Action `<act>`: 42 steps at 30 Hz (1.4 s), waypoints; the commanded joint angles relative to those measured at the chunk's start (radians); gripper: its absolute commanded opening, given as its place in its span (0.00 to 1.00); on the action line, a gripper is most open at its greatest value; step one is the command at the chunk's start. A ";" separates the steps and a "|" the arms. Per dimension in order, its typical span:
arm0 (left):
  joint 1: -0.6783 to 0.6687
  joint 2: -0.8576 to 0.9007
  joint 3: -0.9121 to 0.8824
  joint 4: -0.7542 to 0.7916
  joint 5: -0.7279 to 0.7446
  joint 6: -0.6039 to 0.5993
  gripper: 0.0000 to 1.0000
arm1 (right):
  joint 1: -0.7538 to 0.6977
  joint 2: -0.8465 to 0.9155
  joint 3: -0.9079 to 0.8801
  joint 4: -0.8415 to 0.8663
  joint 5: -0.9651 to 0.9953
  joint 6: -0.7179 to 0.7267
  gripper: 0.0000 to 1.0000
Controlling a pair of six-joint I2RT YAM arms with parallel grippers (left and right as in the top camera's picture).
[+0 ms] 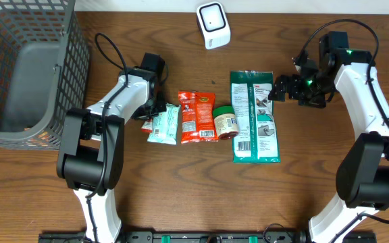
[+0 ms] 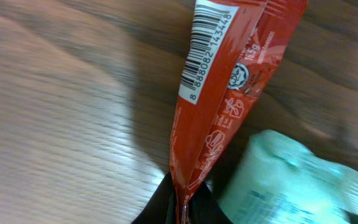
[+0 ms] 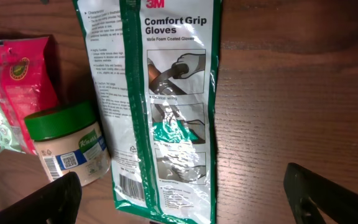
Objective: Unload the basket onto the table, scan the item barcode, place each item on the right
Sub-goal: 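Lower the red stick packet left of the wipes packet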
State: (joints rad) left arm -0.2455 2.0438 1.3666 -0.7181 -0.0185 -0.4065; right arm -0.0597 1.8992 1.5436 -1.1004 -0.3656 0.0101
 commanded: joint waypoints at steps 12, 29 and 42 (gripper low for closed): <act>0.000 0.006 -0.027 0.033 0.038 0.111 0.23 | 0.001 0.003 0.012 0.002 0.002 -0.015 0.99; 0.000 -0.070 0.016 0.032 -0.027 0.151 0.20 | 0.001 0.003 0.012 0.002 0.002 -0.015 0.99; 0.000 -0.082 0.019 0.032 -0.119 0.152 0.07 | 0.001 0.003 0.012 0.002 0.002 -0.015 0.99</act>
State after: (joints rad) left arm -0.2466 1.9934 1.3674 -0.6834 -0.0505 -0.2611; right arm -0.0597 1.8992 1.5436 -1.1004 -0.3656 0.0105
